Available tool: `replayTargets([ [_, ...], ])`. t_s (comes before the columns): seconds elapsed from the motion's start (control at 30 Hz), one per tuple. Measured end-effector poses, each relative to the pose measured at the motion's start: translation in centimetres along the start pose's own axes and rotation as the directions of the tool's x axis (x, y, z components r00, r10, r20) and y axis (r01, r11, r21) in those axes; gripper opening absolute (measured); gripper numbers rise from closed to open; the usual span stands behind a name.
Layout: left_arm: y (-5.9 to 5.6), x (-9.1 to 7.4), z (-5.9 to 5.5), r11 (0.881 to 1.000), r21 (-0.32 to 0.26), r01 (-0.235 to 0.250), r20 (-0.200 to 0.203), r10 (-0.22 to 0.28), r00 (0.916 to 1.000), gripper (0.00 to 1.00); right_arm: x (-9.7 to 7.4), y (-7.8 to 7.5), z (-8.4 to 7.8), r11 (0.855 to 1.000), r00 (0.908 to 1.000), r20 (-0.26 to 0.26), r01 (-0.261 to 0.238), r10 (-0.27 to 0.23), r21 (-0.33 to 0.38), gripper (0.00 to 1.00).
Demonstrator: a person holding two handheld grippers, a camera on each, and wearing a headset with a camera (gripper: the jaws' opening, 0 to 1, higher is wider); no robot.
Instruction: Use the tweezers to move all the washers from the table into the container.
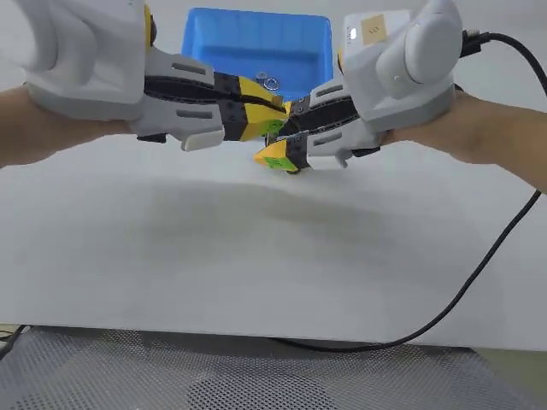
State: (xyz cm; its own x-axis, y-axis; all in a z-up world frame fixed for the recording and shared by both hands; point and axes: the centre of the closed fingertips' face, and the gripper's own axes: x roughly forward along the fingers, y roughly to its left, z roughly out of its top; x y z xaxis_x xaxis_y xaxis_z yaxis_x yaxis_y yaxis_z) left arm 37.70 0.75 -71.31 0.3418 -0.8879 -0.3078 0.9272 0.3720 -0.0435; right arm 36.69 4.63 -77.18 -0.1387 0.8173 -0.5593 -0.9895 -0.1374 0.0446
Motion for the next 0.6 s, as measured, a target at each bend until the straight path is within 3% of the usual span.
replayTargets([
  [0.13,0.05,0.02,-0.06,1.000,-0.001,0.002,0.000,-0.002,1.0000,0.06,0.19,0.25,-0.41,1.000,0.9994,-0.029,-0.017,0.016,-0.025,0.13],
  [0.6,0.29,0.06,0.13,1.000,-0.010,-0.015,-0.002,0.015,0.9999,0.06,0.18,0.19,-0.33,0.999,0.9996,-0.022,-0.018,0.017,-0.031,0.11],
])
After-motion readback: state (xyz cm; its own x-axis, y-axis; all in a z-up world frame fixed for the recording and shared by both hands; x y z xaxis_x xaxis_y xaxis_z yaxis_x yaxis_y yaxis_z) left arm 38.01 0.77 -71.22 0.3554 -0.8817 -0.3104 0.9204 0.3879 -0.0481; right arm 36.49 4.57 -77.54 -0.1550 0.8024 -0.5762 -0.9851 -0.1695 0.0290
